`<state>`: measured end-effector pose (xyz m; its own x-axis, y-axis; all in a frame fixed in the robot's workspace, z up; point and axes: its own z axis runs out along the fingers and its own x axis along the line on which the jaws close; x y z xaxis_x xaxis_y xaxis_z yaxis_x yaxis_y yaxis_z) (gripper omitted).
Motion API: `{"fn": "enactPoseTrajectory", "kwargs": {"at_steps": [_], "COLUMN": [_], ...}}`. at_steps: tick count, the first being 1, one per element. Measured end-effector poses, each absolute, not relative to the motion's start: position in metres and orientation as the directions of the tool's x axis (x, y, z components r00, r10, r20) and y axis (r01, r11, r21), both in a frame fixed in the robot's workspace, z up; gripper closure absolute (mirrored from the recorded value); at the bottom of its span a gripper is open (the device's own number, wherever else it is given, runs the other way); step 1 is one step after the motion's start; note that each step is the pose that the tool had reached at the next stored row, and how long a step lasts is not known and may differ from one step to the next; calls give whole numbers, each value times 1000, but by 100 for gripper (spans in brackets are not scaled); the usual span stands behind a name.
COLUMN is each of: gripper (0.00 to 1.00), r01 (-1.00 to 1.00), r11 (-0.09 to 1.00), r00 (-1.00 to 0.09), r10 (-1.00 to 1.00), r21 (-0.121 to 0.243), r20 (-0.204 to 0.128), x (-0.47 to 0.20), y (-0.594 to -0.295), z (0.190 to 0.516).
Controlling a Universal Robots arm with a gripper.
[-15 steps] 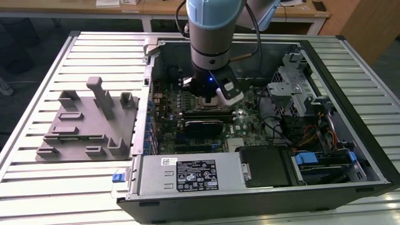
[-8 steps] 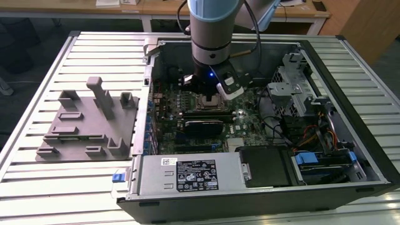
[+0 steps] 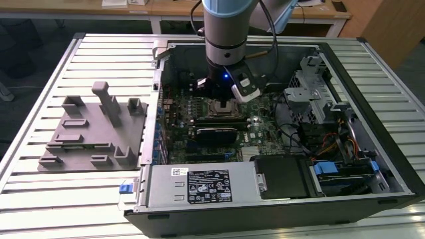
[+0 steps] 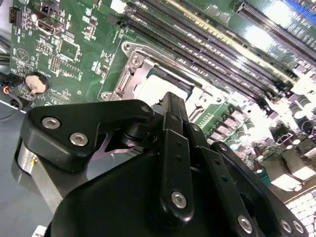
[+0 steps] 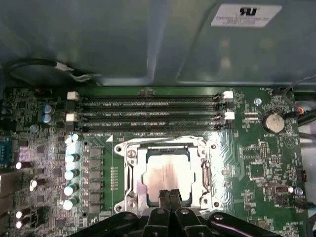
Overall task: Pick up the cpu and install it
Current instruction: 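Install the second cpu locking lever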
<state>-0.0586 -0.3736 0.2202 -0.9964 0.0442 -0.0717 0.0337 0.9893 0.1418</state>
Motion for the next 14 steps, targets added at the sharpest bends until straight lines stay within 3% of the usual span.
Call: {"fn": "enactPoseTrajectory", "kwargs": {"at_steps": [14], "gripper": [89], "r01": [35], "r11": [992], "r00": [-996], "r10": [44], "r21": [118], "r20": [-72], "x": [-53], "y": [-362], "z": [220]}}
